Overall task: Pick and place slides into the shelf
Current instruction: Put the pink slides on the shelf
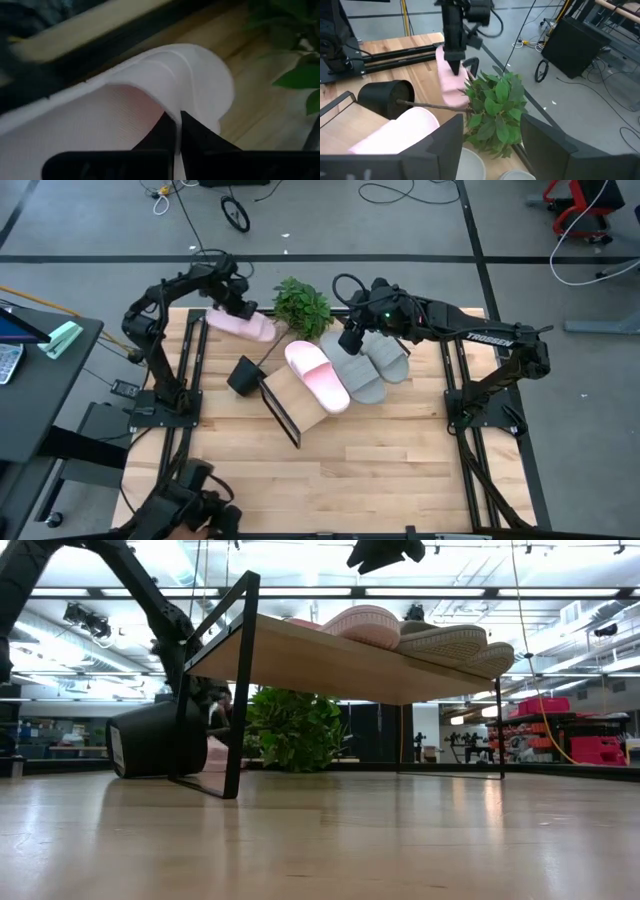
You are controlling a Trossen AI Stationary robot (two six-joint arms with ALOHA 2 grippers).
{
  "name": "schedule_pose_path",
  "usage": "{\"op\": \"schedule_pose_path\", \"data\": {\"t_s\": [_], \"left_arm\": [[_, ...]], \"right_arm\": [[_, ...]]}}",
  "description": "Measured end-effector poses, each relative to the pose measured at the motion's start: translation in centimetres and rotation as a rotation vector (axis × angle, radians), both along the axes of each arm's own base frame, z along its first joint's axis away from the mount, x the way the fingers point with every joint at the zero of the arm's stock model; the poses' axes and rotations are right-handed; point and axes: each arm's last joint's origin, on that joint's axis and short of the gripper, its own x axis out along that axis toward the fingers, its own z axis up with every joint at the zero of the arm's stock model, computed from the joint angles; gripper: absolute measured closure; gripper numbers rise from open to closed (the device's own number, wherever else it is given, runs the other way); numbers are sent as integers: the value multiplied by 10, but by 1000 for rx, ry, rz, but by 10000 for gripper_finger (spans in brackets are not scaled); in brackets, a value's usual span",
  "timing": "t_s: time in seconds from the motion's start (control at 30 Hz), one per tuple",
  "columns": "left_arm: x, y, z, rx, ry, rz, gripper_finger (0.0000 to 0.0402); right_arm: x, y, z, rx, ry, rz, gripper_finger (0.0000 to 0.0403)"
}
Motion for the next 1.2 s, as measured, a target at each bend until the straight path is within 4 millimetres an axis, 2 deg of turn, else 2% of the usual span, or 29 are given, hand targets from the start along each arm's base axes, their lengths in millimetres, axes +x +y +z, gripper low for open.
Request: {"op": "schedule_pose_path", "data": {"t_s": [0.2,0.43,0.7,0.83,1.0,1.2], "left_arm": [[-28,-6,45,113,-45,105,390],[-40,-29,120,329,-265,211,391],[-24,-52,204,589,-574,236,391],[-12,-56,224,613,-689,251,391],[21,-72,247,675,-860,203,391],[67,-103,257,861,-862,250,391]], "right_arm": [[1,0,1,2,-13,-2,211],[3,-10,10,-5,-124,7,212],[3,-22,17,-3,-204,18,213],[3,-24,18,-6,-215,14,215],[4,-24,21,-35,-241,23,215],[-2,-26,25,-77,-232,-11,215]]}}
